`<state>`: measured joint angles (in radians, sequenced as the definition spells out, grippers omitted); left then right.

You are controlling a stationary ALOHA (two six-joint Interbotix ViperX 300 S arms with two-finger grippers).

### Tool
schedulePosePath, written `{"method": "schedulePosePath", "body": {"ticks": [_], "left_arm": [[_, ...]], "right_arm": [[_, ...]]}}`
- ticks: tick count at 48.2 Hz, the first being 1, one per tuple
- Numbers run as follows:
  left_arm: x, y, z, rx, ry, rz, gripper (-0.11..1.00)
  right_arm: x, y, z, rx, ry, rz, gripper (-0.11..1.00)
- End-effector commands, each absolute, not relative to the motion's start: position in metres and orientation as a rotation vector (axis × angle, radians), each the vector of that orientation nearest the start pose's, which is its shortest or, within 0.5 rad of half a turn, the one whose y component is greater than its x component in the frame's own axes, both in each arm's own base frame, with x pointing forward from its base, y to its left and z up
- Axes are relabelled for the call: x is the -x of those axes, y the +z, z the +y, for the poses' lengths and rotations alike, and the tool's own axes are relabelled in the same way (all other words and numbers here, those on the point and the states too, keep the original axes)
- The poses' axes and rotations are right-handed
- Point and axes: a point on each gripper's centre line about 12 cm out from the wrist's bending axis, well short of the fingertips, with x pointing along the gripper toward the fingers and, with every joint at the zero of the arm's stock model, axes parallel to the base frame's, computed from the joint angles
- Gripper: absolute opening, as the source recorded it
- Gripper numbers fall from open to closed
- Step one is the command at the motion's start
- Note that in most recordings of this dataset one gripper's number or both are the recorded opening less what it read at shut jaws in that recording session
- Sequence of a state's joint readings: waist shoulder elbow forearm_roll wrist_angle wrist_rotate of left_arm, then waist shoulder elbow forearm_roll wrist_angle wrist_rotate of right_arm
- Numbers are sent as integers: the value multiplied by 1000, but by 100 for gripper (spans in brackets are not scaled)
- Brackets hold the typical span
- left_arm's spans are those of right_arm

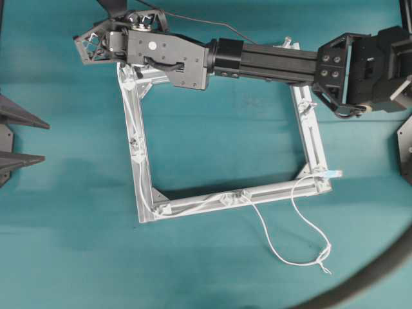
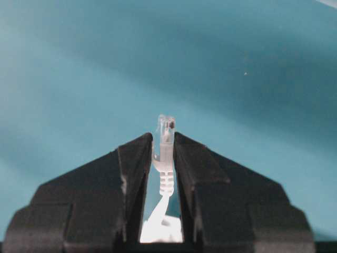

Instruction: Move the cable alternately left and right between 8 pins so it hooks onto each one.

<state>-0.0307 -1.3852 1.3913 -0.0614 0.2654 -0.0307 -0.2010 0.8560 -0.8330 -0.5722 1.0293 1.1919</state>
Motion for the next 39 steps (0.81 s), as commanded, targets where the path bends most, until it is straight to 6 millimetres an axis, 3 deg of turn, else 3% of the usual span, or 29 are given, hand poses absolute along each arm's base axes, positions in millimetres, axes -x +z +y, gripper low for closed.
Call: {"method": "schedulePosePath", "body": {"ticks": [1,12,28,39], "left_arm": [[-132,219,-6,83,-33,247,73],[-132,219,-6,83,-33,247,73],[-132,219,-6,83,-33,247,73],[-132,219,-5,84,-32,247,73]], "right_arm": [[-598,219,-180,-634,-995,573,17],[-596,205,-176,-670,-1008,600,17],[-610,205,-168,-656,-879,579,17],[-600,188,-167,-666,-950,653,17]]}}
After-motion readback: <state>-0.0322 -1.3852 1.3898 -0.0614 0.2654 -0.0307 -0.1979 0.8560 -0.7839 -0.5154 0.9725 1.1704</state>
